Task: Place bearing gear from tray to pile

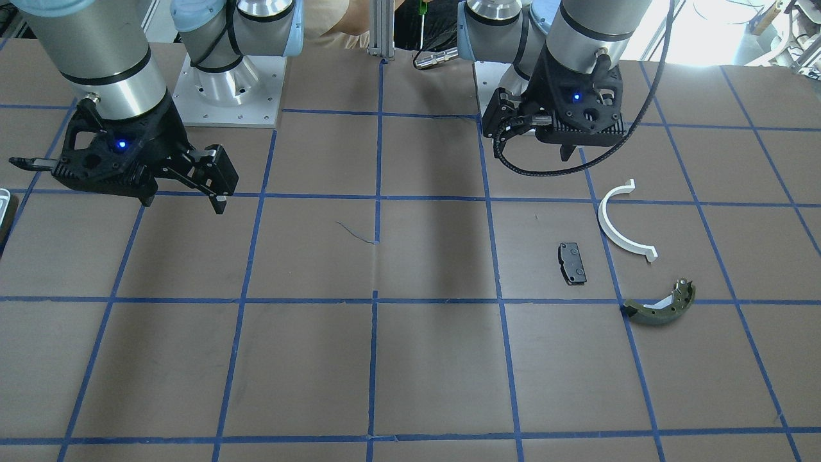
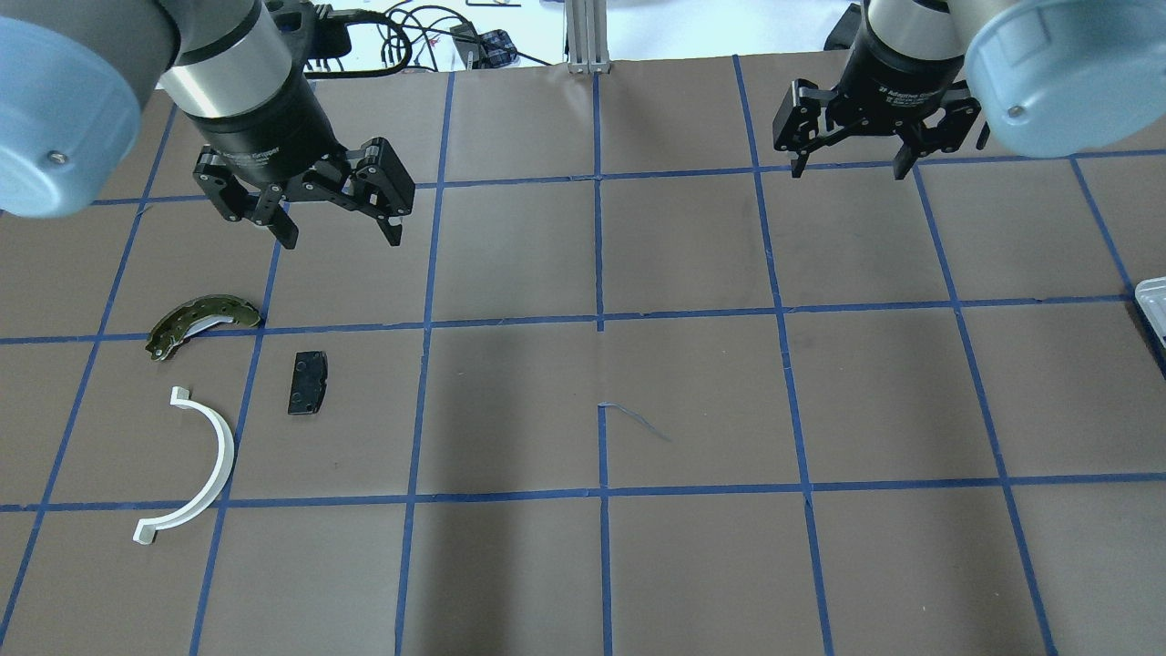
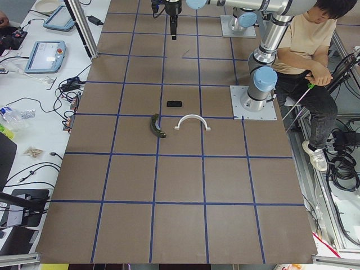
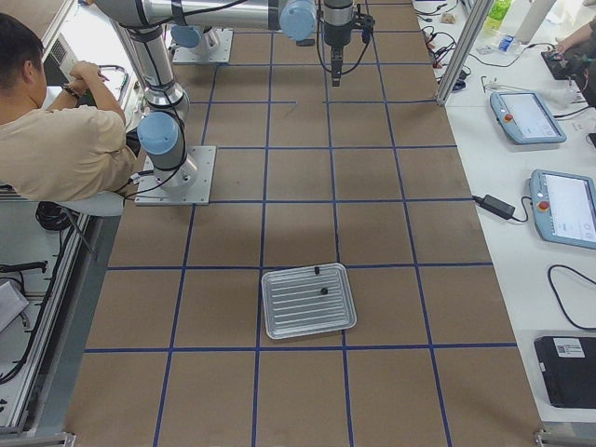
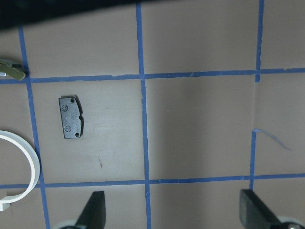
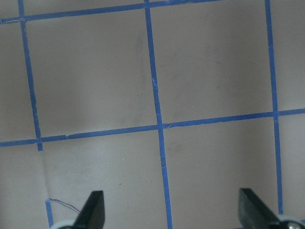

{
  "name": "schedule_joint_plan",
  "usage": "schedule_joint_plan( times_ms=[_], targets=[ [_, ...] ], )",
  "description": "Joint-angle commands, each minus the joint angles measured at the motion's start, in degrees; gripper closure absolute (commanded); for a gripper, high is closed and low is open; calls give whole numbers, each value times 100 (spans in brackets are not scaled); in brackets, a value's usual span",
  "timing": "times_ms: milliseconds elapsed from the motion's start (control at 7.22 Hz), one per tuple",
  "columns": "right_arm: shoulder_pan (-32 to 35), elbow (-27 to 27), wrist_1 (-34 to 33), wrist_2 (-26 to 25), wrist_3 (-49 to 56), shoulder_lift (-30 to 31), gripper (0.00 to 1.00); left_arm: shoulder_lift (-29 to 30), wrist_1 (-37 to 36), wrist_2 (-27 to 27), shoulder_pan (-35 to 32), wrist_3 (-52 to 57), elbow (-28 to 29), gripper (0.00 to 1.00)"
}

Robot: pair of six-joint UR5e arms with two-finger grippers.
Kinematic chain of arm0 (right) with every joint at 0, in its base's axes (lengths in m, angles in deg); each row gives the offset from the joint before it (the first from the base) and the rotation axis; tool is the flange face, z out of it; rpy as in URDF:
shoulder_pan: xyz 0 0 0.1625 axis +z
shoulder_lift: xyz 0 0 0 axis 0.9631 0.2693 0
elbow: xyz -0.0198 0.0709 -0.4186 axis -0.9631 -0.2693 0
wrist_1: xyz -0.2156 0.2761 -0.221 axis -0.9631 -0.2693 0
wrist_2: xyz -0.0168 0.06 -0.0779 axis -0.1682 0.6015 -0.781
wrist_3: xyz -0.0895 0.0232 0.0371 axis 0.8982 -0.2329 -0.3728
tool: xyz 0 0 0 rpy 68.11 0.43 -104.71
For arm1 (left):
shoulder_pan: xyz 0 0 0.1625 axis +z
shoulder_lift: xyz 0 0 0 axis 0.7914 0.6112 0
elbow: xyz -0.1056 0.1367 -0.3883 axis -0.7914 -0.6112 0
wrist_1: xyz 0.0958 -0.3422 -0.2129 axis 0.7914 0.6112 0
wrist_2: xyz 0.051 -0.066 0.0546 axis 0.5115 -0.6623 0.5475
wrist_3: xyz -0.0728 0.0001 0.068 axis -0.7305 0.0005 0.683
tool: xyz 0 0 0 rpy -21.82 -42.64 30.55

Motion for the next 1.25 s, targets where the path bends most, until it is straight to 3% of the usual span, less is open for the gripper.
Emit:
schedule_joint_plan(
  times_ms=[0,554,970,1108],
  targets=[
    [-68,-11,-21,57,9,-21,0,0,0,-1,0,0,0,0],
    [-997,-20,58,137,1445,6,0,0,-61,-9,-9,-26,0,0],
    [-2444,32,59,233,3604,-82,0,8,-70,-9,-9,-18,-9,0],
    [-3016,33,-11,242,4535,-378,0,0,-70,-9,-9,-18,-9,0]
  ],
)
